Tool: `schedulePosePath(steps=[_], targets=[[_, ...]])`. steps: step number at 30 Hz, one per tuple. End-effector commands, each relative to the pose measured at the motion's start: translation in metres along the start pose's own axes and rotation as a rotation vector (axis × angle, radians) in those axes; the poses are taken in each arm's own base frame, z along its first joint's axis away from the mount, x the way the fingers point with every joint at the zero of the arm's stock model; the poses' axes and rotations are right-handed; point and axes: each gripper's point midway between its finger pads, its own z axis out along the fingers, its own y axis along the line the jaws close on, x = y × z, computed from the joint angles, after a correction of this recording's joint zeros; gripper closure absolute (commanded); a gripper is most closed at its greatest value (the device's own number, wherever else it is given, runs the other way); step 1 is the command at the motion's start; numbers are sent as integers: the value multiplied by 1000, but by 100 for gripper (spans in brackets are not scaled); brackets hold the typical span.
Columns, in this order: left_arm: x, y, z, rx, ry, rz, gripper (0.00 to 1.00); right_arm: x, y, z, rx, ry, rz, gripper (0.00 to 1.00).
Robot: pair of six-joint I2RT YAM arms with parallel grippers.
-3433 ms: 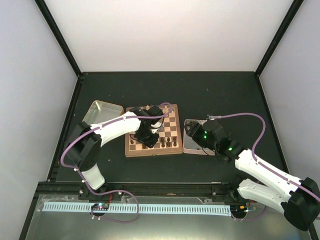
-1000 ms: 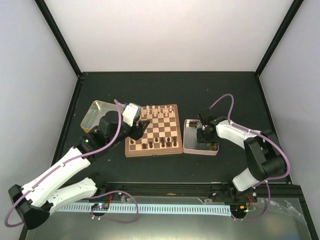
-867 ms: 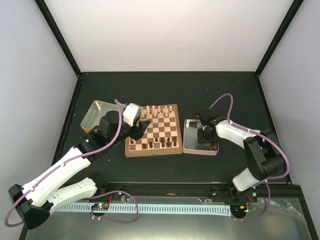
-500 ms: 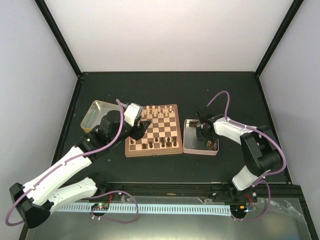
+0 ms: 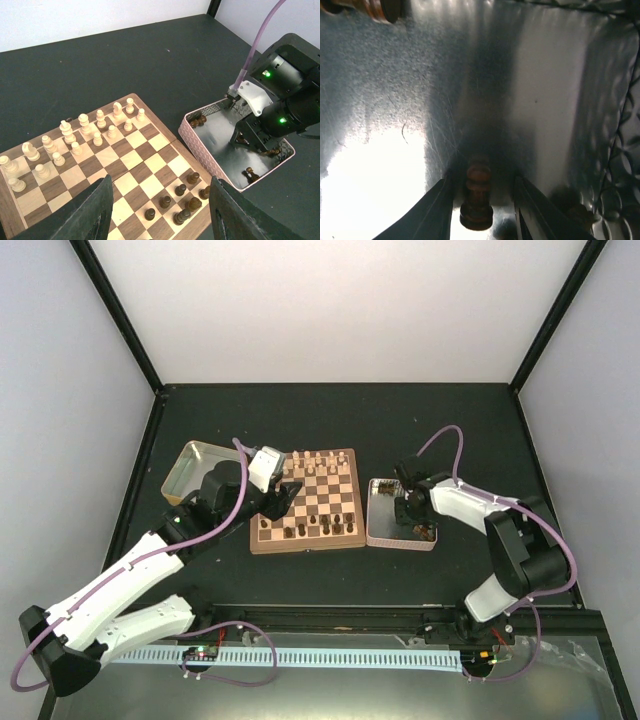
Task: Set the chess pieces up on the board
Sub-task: Pick up the chess piece from the storage box, then place the chess piece on the chessboard.
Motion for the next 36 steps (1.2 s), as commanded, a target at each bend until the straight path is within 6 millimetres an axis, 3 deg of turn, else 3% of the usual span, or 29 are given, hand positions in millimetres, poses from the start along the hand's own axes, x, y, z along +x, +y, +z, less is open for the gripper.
schedulePosePath(steps=[1,12,17,21,25,28,32,36], targets=[[-16,-4,-3,17,-41,1,45,14,-5,-3,-1,33,22,66],[-15,-5,-1,21,-35,-15,45,17,-9,1,27,39,30,89],[-15,-5,1,24,-31,-69,44,-3,-1,-14,15,-81,-19,93],[-21,-10,0,50,-35,-130,43,-34,34,-55,-127,-282,-101,93],[-35,-21,-7,102,-44,-187,40,-51,83,-117,-396,-493,-212,93],[-46,-37,-13,188,-35,-223,35,-44,122,-171,-666,-629,-339,93],[-53,-66,-17,347,29,-258,31,-13,153,-232,-984,-762,-526,92],[-54,-95,-20,515,101,-290,31,11,167,-265,-1119,-837,-683,91]])
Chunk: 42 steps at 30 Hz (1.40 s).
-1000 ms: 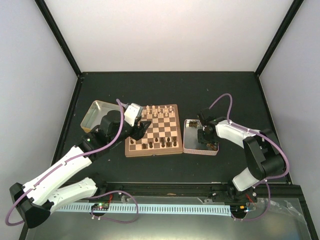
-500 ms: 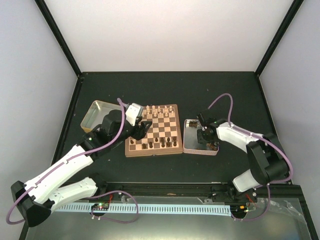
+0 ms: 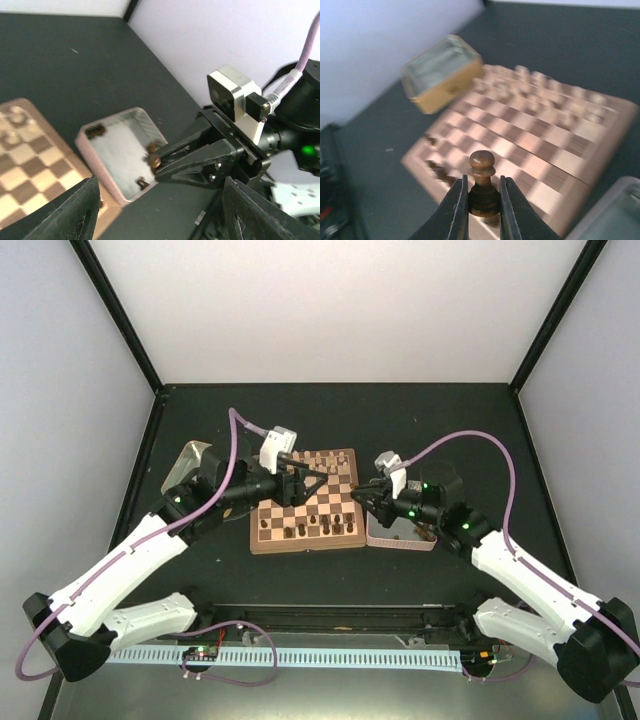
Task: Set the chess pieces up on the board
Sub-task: Place the chess piece on the chessboard.
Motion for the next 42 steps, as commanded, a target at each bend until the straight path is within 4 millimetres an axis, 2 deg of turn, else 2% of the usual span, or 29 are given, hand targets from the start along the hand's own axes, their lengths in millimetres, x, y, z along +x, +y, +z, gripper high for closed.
schedulePosePath(steps=[1,8,14,18,27,29,31,32,34,36,39,42], targets=[[6,-40,2,222,110,-72,31,-21,65,-13,-303,-104,-206,91],[23,-52,11,321,217,-110,42,-24,82,-16,-368,-114,-268,92],[37,-44,22,311,284,-127,56,-25,87,-14,-393,-101,-277,92],[41,-43,27,316,308,-132,62,-23,89,-13,-408,-88,-280,92],[51,-44,31,338,372,-128,91,-26,85,-8,-380,-89,-270,92],[51,-43,31,334,374,-122,96,-27,82,-7,-363,-89,-260,90],[51,-41,31,317,365,-111,98,-27,77,-6,-332,-86,-244,80],[49,-36,31,287,352,-104,98,-28,73,-5,-304,-84,-230,70],[47,-24,32,210,328,-87,98,-25,63,-3,-250,-70,-206,57],[45,-3,31,82,293,-70,99,-19,53,-1,-196,-55,-177,46],[44,46,24,-195,244,-52,98,-12,37,-1,-110,-52,-136,36],[51,96,9,-472,218,-40,98,-6,22,-2,-32,-60,-86,33]])
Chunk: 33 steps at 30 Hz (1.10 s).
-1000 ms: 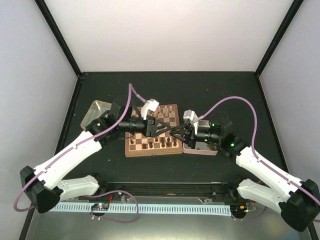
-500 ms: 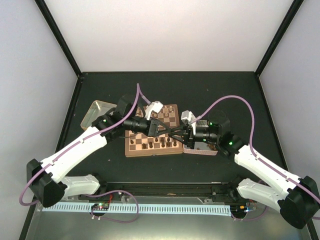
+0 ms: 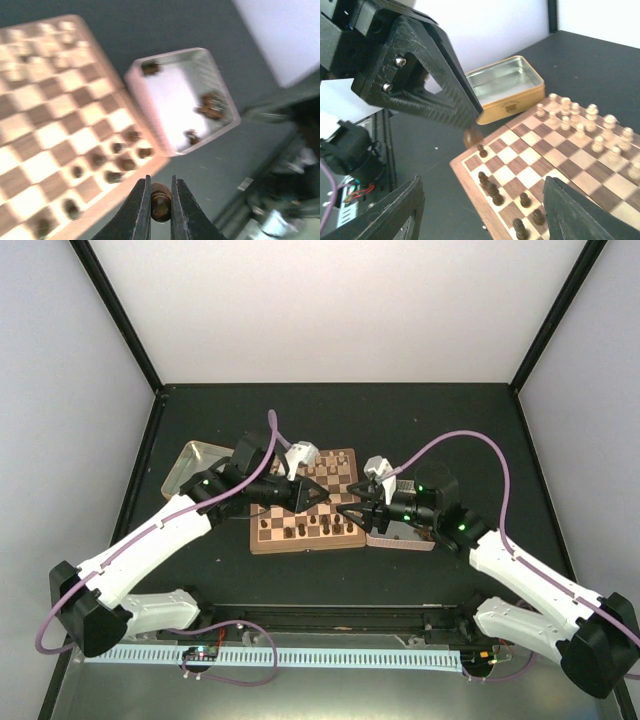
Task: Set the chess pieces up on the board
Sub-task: Place the chess piece on the chessboard.
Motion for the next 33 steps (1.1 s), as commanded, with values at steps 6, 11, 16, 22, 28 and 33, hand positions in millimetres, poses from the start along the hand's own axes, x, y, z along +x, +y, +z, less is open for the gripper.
schedulePosePath(steps=[6,11,16,22,28,33], targets=[[17,125,-23,-638,-78,-42,98,22,-37,-6,214,-3,141,32],[37,150,-4,-677,2,-95,98,29,-45,-3,246,13,189,32],[59,175,20,-703,126,-133,98,37,-51,1,265,35,226,33],[76,188,38,-702,190,-150,98,44,-52,6,255,67,258,34],[84,195,45,-700,190,-151,97,47,-53,6,262,71,265,34],[92,196,51,-676,197,-153,97,47,-54,7,266,74,267,34]])
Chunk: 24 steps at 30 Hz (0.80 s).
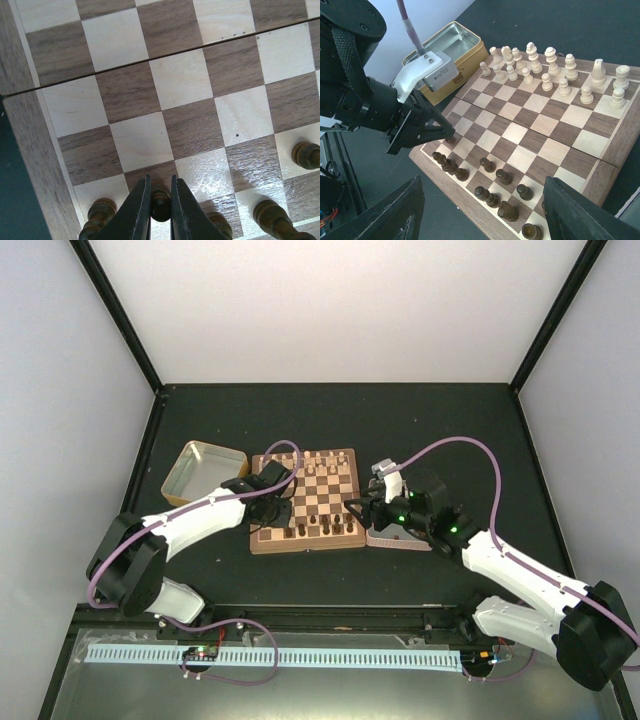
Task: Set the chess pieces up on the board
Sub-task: Place the chess piece on the chessboard.
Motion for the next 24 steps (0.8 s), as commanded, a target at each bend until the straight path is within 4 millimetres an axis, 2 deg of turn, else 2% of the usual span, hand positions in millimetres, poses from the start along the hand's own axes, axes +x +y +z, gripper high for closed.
schedulePosePath(steps=[1,7,14,21,24], targets=[[-3,-5,7,29,-15,-8,96,-2,-2,1,14,-5,6,34],[3,0,8,14,3,-16,93,-3,-3,1,20,-2,8,34],[6,3,4,6,6,-17,83,-4,-3,2,22,-6,11,34],[-7,-1,-10,17,-32,-14,76,-9,-7,0,53,-23,31,34],[-17,-2,-22,22,-68,-14,74,-16,-25,-6,165,-70,87,34]])
